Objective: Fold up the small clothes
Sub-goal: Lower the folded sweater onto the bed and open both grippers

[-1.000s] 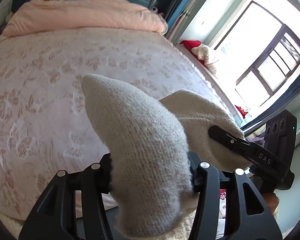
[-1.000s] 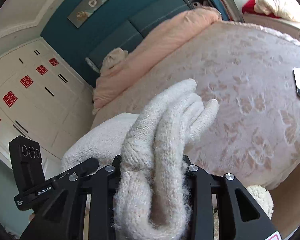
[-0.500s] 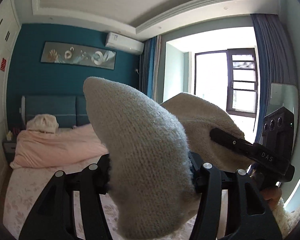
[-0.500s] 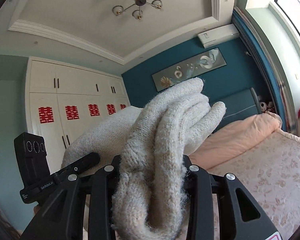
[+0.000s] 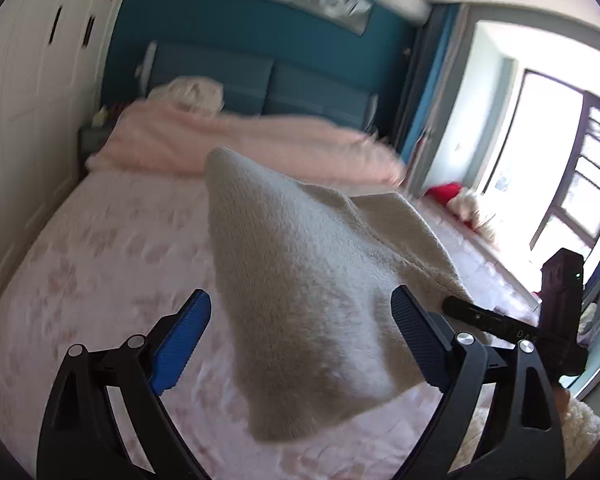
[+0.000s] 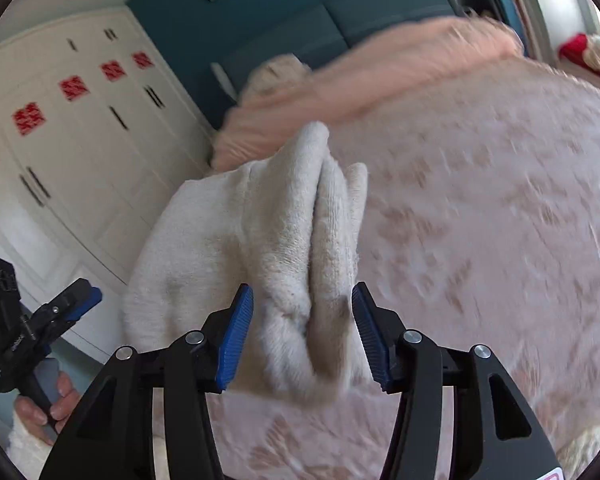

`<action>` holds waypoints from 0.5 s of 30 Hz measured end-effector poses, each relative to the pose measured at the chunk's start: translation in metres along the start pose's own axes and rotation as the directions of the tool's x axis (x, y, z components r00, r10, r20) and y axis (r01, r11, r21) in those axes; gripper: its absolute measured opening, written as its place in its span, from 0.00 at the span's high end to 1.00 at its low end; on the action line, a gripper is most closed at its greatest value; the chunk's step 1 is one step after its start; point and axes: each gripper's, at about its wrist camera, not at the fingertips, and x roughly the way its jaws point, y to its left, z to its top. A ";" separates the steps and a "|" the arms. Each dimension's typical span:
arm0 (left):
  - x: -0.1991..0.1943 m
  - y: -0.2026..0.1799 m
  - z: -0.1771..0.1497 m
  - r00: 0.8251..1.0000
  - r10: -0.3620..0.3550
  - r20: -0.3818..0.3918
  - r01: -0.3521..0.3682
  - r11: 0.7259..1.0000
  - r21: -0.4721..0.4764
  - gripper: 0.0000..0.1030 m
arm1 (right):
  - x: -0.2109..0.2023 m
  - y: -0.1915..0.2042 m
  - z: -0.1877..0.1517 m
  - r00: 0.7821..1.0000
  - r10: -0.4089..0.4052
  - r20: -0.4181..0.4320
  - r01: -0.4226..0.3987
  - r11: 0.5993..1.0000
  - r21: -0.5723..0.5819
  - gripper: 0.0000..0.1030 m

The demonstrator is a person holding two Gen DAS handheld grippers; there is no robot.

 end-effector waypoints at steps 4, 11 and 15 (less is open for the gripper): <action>0.036 0.055 -0.092 0.978 0.059 -0.202 -0.095 0.980 -0.173 0.15 | 0.021 -0.037 -0.055 0.991 -0.056 -0.125 0.062 0.997 0.046 0.50; 0.066 0.063 -0.115 0.957 0.051 -0.285 -0.127 0.959 -0.255 0.13 | 0.064 -0.036 -0.034 0.984 -0.030 -0.178 0.041 0.997 0.059 0.36; 0.100 0.057 -0.124 0.937 0.071 -0.343 -0.144 0.971 -0.193 0.12 | 0.107 -0.032 -0.029 0.970 -0.069 -0.233 0.085 0.995 0.058 0.36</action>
